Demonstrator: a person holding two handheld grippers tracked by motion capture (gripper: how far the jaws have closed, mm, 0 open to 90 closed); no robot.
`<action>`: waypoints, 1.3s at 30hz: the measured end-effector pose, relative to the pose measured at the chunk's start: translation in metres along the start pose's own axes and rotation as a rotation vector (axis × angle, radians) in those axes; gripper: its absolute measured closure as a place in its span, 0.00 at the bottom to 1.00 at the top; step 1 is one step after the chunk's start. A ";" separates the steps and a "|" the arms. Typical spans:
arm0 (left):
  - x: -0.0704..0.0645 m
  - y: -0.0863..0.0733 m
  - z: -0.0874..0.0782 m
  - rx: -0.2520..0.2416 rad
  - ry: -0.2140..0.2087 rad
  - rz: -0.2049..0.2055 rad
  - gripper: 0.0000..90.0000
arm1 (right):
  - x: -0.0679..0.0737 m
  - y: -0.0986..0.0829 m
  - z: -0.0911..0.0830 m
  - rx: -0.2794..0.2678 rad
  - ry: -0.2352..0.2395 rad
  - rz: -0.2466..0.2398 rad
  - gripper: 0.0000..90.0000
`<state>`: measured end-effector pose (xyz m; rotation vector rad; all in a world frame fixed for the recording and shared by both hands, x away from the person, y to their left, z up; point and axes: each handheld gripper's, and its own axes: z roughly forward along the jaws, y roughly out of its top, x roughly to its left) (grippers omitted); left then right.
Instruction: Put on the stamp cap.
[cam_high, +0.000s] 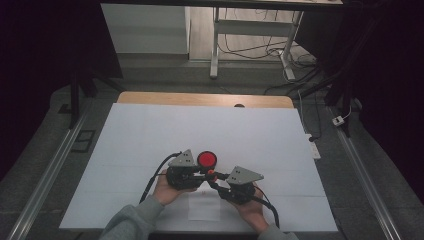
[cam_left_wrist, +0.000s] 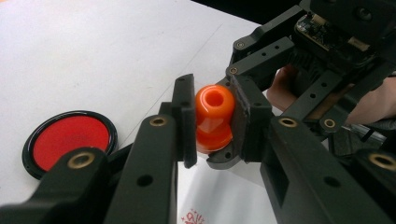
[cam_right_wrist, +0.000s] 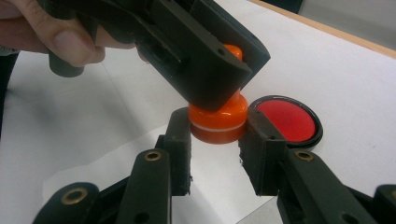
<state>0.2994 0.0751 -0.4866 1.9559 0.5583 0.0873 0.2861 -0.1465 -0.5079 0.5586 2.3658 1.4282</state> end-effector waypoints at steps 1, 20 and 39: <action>0.000 0.000 0.000 0.001 0.001 0.001 0.81 | 0.000 0.000 0.000 0.001 0.001 0.002 0.72; -0.002 0.003 -0.001 0.017 0.006 0.006 0.80 | -0.001 -0.002 0.000 -0.011 0.015 -0.010 0.71; -0.004 0.011 -0.009 -0.010 0.007 0.015 0.80 | -0.001 -0.002 -0.001 -0.001 0.012 0.005 0.62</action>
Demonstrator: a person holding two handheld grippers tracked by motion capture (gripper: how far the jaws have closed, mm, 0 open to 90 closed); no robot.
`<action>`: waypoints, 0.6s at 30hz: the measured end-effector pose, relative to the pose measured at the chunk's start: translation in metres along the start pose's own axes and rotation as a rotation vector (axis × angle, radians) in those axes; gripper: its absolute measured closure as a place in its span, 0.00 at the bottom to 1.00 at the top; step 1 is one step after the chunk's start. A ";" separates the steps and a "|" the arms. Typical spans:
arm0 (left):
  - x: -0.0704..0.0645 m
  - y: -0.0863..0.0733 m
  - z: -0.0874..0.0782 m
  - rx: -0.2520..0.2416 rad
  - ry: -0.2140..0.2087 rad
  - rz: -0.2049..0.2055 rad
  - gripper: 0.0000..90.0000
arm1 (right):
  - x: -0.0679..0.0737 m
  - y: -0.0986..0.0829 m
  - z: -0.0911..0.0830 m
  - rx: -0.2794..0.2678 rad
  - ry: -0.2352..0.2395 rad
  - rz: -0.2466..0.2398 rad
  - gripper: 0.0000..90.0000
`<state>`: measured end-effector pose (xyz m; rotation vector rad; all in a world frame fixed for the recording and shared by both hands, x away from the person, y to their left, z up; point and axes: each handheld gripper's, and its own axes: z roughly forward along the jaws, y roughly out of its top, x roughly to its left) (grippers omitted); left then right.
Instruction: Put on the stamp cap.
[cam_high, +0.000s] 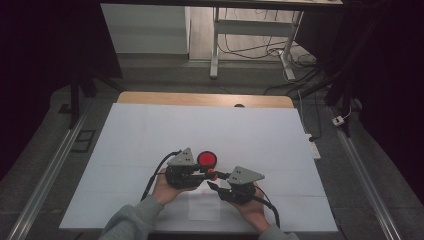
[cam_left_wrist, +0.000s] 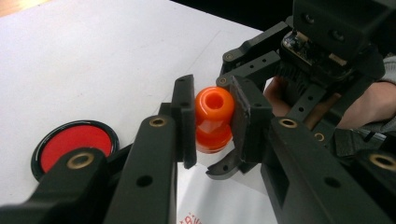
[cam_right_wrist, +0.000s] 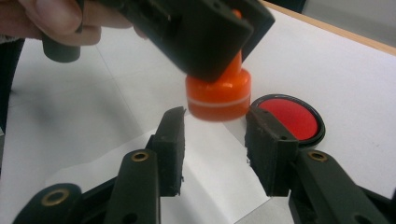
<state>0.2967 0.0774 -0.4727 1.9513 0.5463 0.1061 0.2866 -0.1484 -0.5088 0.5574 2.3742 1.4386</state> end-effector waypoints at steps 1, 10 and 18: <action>0.001 0.000 -0.001 -0.002 0.000 0.001 0.80 | 0.000 0.000 0.000 0.001 -0.002 0.000 0.61; 0.007 0.002 -0.010 -0.016 0.019 -0.015 0.80 | -0.009 -0.003 -0.009 -0.004 -0.029 0.016 0.58; 0.010 0.002 -0.014 -0.014 0.028 -0.022 0.80 | -0.026 -0.013 -0.031 0.017 -0.091 0.042 0.56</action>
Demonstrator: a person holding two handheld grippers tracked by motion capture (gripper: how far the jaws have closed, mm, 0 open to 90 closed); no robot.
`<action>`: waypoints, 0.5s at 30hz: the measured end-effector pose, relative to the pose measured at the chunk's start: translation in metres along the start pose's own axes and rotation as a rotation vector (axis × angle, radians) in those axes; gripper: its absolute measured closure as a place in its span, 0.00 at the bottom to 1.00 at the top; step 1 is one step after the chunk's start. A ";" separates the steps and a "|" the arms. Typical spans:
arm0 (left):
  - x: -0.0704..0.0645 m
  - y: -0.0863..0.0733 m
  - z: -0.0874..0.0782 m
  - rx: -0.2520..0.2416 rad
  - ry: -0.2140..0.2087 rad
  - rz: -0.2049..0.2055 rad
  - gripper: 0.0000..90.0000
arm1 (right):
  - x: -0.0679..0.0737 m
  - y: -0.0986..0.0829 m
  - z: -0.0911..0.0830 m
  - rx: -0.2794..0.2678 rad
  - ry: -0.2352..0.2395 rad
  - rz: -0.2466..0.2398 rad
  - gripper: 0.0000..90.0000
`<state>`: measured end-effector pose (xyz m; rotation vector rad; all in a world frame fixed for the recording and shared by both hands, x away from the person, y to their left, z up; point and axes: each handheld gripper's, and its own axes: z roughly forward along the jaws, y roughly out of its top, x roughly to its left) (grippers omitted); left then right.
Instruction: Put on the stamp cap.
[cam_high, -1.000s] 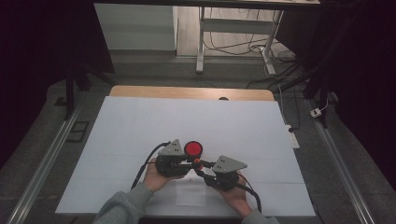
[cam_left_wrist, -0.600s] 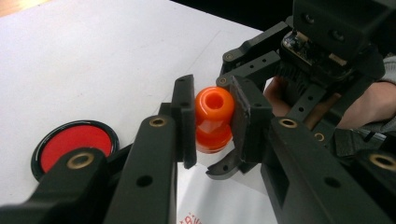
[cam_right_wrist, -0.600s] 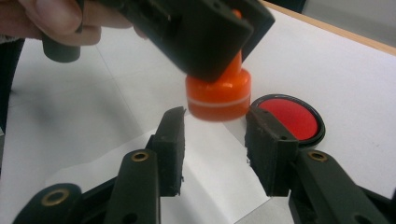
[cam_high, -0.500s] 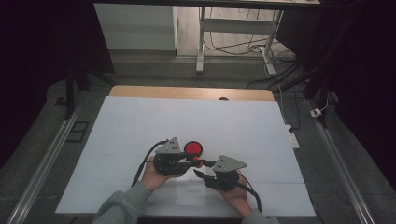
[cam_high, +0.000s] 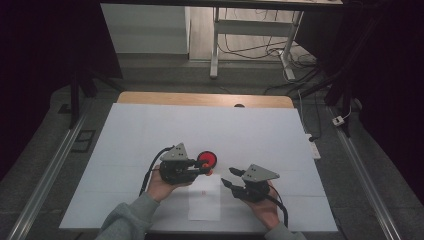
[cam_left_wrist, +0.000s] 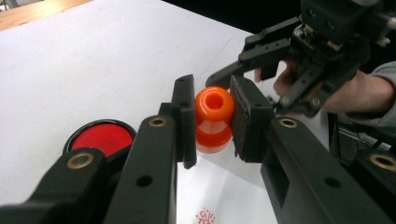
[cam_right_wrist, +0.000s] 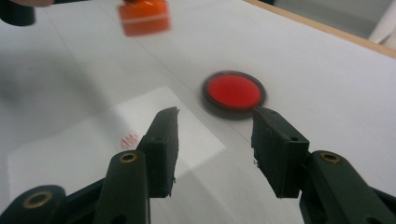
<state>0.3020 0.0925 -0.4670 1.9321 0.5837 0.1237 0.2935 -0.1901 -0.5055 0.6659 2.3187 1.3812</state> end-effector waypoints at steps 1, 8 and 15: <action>0.000 0.000 0.000 0.001 0.001 0.001 0.80 | -0.003 -0.001 -0.004 0.008 -0.005 0.009 0.55; 0.002 0.000 -0.003 0.009 0.008 0.000 0.80 | -0.020 -0.012 -0.024 0.019 -0.070 0.018 0.53; 0.005 0.000 -0.006 0.013 0.018 -0.003 0.80 | -0.033 -0.021 -0.042 0.030 -0.111 0.042 0.50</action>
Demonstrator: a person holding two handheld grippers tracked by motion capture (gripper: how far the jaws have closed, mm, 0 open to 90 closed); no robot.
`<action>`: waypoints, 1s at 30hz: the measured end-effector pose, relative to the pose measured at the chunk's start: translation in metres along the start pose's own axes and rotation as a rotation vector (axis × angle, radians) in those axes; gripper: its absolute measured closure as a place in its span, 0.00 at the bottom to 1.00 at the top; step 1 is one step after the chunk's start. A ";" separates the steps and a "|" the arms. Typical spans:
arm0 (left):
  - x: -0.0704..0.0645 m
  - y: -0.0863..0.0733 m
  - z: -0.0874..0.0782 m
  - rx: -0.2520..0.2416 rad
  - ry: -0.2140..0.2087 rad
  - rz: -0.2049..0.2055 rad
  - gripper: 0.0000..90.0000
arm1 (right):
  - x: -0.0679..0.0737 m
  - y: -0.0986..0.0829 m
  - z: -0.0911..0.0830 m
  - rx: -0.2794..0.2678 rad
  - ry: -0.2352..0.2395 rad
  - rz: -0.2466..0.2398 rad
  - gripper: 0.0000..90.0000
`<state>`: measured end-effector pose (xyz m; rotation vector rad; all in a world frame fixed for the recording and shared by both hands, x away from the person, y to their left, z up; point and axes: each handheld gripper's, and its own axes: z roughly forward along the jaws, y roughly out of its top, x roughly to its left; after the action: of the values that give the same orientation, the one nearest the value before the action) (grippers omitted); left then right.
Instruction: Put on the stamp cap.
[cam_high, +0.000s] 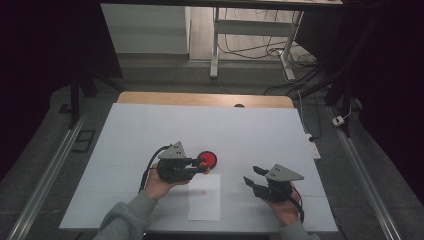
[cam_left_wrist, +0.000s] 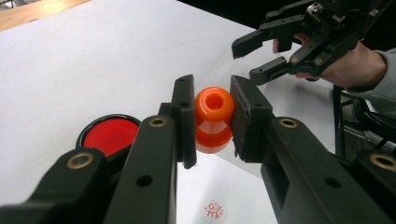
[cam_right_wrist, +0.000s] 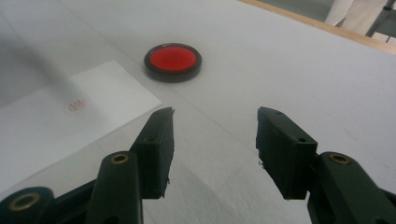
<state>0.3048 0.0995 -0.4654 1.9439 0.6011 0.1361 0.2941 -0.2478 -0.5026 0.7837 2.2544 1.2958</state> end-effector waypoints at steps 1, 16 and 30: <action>0.000 0.000 -0.001 -0.001 0.002 -0.001 0.80 | -0.001 -0.002 -0.002 -0.005 -0.008 0.000 0.50; 0.010 0.003 -0.013 -0.006 0.057 -0.001 0.80 | -0.030 -0.025 -0.047 -0.008 -0.106 0.059 0.48; 0.026 0.004 -0.032 -0.006 0.146 -0.010 0.80 | -0.034 -0.030 -0.044 0.028 -0.105 0.039 0.48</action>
<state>0.3175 0.1363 -0.4523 1.9360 0.7054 0.2746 0.2847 -0.3102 -0.5048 0.8883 2.1889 1.2137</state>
